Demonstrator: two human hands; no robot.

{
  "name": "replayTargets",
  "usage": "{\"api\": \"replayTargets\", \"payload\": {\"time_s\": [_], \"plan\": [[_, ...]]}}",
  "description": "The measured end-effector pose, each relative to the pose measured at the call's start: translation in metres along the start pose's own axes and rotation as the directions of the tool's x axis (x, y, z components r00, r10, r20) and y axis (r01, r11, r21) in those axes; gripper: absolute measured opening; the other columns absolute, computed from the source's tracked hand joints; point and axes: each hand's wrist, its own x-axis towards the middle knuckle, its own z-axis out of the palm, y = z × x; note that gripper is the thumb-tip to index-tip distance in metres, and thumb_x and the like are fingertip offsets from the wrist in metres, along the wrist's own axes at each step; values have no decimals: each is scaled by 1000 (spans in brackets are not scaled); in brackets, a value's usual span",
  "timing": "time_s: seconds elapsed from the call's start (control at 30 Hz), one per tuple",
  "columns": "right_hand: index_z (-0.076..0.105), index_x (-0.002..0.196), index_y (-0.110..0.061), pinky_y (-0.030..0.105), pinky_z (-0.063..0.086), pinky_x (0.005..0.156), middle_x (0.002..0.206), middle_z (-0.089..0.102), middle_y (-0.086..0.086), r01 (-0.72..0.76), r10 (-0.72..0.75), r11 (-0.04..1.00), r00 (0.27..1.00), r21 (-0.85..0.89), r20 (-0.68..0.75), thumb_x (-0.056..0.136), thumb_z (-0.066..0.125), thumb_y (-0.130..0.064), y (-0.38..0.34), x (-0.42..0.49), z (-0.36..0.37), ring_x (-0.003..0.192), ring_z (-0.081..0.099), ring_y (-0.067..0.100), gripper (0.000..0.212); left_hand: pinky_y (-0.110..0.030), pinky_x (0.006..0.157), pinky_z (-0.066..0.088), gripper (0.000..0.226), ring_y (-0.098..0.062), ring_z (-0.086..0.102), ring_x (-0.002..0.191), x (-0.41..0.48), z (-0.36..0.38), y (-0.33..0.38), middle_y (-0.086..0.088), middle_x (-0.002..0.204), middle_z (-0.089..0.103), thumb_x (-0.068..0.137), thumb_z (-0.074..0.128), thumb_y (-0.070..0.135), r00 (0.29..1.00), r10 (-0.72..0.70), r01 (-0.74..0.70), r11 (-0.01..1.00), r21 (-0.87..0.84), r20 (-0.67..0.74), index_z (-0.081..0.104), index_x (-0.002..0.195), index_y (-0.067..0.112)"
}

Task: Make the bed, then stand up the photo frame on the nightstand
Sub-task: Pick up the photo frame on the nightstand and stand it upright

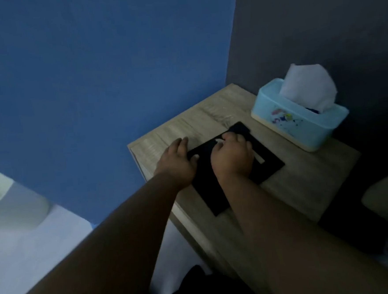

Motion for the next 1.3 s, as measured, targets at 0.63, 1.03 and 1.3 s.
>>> {"api": "replayTargets", "payload": {"time_s": [0.63,1.03,1.3], "plan": [[33,137,-15,38,41,91,144,28,15,-425,427,904,902,-48,68,86,55,-26,29,-35,-18,118,37,34,57,-46,114,24,65,-32,18,144,16,7,11,-8,159,13,97,39,42,977,-87,69,993,99,195,13,151,17],[42,131,-15,39,35,99,140,36,17,-516,510,855,855,53,92,88,51,-22,33,-28,-25,118,42,32,44,-41,101,37,47,-35,42,123,25,-3,23,-15,134,44,90,51,33,964,-215,189,968,167,154,47,133,13],[45,132,-14,38,29,101,140,42,13,-577,561,814,812,75,160,92,47,-22,37,-20,-37,122,42,29,41,-43,96,52,38,-31,55,114,20,-22,30,-17,133,50,91,47,5,963,-244,262,950,-170,117,54,128,9]]}}
